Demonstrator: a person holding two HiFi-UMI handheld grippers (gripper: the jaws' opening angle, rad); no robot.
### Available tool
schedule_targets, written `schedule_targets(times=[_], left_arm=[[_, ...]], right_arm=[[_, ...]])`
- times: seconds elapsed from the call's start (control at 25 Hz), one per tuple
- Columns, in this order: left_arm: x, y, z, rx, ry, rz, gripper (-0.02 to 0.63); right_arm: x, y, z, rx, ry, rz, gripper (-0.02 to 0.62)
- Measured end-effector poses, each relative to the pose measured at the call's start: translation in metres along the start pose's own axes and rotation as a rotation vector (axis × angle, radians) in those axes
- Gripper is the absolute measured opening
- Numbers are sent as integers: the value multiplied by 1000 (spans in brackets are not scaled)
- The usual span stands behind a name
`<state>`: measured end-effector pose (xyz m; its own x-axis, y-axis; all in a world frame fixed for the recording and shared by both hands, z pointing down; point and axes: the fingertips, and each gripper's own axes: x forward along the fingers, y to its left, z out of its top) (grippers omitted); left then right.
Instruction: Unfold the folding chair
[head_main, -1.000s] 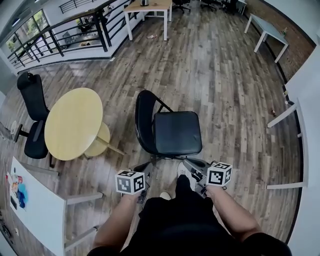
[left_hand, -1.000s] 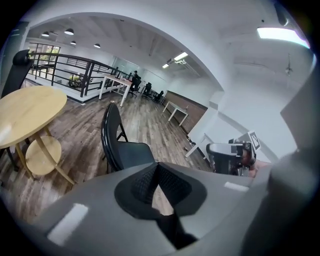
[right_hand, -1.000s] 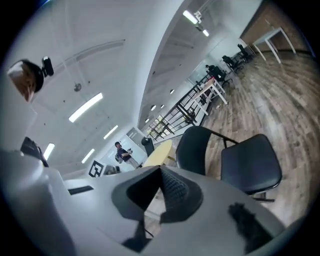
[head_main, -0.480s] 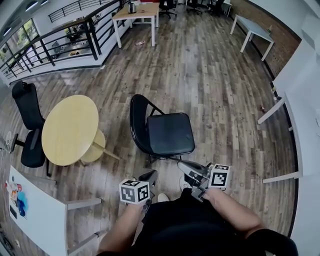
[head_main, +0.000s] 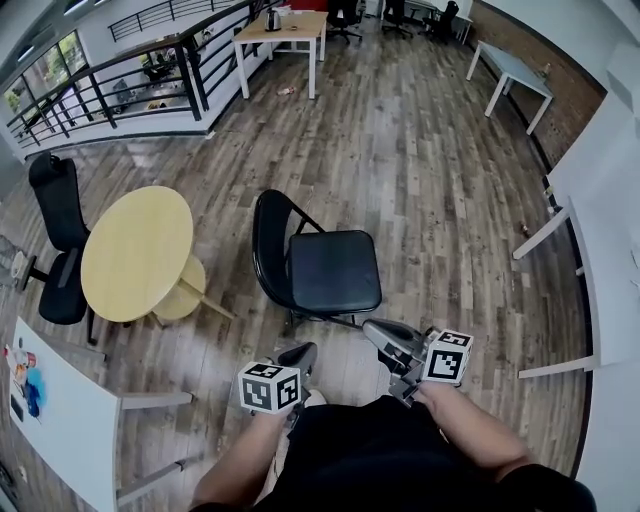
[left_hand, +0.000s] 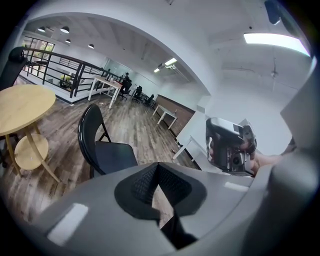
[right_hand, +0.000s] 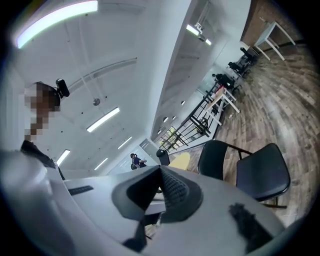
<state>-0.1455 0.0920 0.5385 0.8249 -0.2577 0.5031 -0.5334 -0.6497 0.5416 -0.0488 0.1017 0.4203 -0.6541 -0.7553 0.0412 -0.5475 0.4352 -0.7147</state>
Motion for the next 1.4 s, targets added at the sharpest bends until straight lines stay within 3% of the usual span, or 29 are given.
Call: schedule_targets(times=[0.24, 0.4, 0.6, 1.04, 1.4], left_arm=[[29, -67, 6, 1, -57, -3, 8], [45, -122, -4, 31, -64, -25, 8], [50, -164, -17, 45, -89, 15, 8], [26, -188, -42, 48, -99, 148, 8], [3, -178, -19, 102, -134, 133, 8]], right_arm=[[-72, -6, 19, -46, -29, -23, 5], [-116, -4, 22, -24, -58, 30, 5], [-157, -7, 6, -82, 12, 16, 5], [-215, -35, -8, -91, 44, -94, 5], [-201, -13, -24, -208, 61, -135, 5]])
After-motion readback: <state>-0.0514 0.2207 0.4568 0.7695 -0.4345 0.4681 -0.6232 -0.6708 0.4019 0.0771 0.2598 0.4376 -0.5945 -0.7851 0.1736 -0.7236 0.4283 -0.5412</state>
